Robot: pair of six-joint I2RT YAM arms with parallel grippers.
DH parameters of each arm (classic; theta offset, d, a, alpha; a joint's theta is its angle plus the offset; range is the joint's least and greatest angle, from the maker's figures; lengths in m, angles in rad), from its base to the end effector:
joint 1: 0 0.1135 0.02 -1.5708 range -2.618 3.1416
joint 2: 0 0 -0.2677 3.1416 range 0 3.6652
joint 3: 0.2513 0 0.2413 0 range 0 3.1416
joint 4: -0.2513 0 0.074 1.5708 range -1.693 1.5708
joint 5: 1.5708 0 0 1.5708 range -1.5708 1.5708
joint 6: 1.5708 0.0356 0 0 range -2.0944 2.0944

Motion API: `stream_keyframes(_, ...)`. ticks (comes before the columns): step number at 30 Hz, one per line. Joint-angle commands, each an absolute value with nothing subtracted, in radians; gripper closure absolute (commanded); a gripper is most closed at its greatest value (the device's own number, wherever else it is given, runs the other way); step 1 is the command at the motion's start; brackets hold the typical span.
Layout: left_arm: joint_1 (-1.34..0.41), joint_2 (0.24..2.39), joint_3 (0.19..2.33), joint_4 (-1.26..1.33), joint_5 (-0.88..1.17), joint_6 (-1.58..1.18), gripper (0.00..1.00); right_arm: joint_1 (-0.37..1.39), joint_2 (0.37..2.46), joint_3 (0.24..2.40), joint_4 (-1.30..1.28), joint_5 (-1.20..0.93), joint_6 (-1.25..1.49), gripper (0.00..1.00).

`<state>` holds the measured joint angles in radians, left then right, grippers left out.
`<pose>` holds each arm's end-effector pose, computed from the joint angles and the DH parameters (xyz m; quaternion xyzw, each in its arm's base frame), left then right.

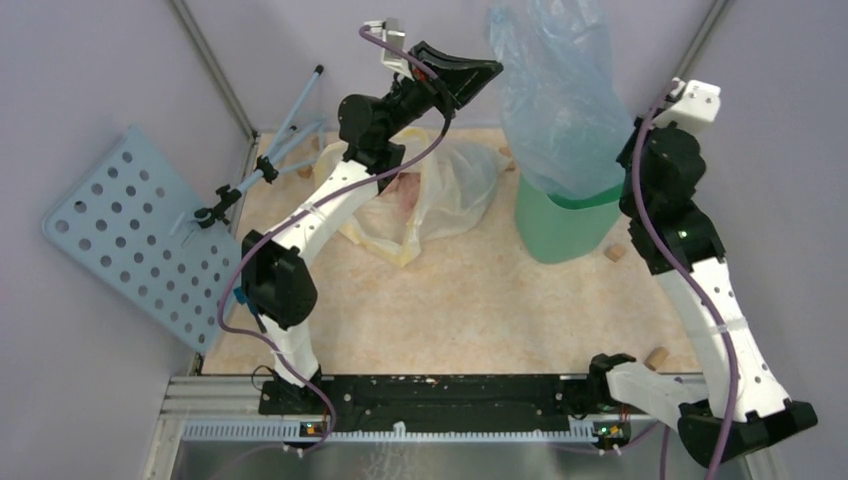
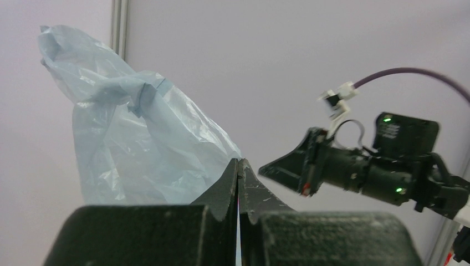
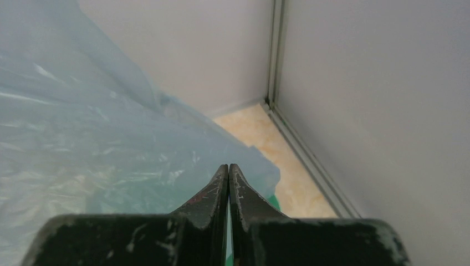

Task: Put the trash bags into the trash bin
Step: Place the trash bag in the trash bin.

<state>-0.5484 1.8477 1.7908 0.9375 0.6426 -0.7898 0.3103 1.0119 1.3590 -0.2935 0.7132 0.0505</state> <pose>0.3261 -0.2242 0.4967 0.2564 0.3544 -0.6376 0.6341 0.1768 0.0322 0.4818 0.1677 0.6720 -0.1142 0.7122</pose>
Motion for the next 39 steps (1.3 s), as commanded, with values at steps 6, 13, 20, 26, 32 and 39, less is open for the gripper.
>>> stream_keyframes(6,-0.564,1.786,1.748,0.926,0.677,-0.755,1.00,0.143,1.085,1.346,-0.387,0.522,0.248,1.00)
stream_keyframes(13,-0.564,1.750,1.700,0.932,0.674,-0.743,1.00,0.141,1.153,1.384,-0.357,0.575,0.230,1.00)
stream_keyframes(20,-0.563,1.737,1.691,0.926,0.678,-0.730,1.00,0.138,1.225,1.404,-0.349,0.489,0.209,1.00)
stream_keyframes(26,-0.564,1.729,1.678,0.902,0.650,-0.709,1.00,0.139,1.142,1.194,-0.304,0.300,0.298,1.00)
stream_keyframes(32,-0.595,1.787,1.713,0.878,0.648,-0.696,1.00,0.139,1.135,1.101,-0.339,0.369,0.370,1.00)
stream_keyframes(39,-0.630,1.822,1.732,0.840,0.613,-0.644,1.00,0.138,1.014,1.137,-0.299,0.507,0.301,1.00)
